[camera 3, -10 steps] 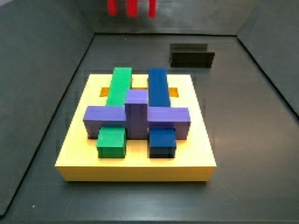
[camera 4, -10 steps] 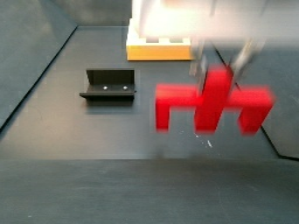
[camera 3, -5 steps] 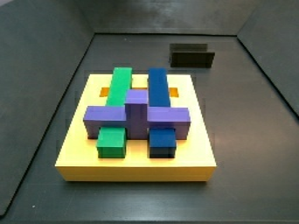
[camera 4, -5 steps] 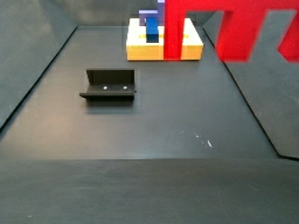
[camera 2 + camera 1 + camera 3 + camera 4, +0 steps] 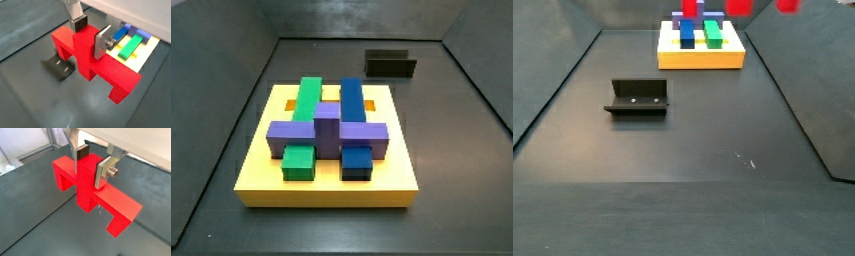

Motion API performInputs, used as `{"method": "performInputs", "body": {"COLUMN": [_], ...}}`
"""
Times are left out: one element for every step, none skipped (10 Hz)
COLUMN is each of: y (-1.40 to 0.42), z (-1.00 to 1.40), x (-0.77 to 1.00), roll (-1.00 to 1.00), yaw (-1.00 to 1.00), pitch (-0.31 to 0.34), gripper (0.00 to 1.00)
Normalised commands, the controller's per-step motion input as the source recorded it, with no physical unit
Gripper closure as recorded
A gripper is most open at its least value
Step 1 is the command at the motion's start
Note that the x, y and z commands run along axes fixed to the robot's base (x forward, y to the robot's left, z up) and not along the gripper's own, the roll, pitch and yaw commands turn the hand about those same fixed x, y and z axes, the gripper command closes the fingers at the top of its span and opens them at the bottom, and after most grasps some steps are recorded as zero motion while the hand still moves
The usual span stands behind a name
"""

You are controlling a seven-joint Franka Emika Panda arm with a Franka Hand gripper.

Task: Pick up the red object. Move up. Move to above the board. Insert the red object.
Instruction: Move to above the board.

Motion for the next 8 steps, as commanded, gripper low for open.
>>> {"method": "performInputs", "body": {"y": [-1.4,-1.4,-1.4,-1.4,-1.4,-1.4,-1.4,-1.4], "z": [0.13,0.13,0.14,0.15,0.15,0.15,0.16,0.18], "x": [0.15,0.15,0.15,0.16,0.17,0.2,0.23,0.28], "roll": [-0.01,0.0,-0.01,0.0,-0.02,0.01,0.01,0.02], "yaw": [0.02,0.01,0.01,0.01,0.0,0.01,0.01,0.01], "pitch": [0.018,0.027,0.036,0.063,0.079,0.12,0.145,0.168], "gripper": [1.0,1.0,1.0,1.0,1.0,1.0,1.0,1.0]}}
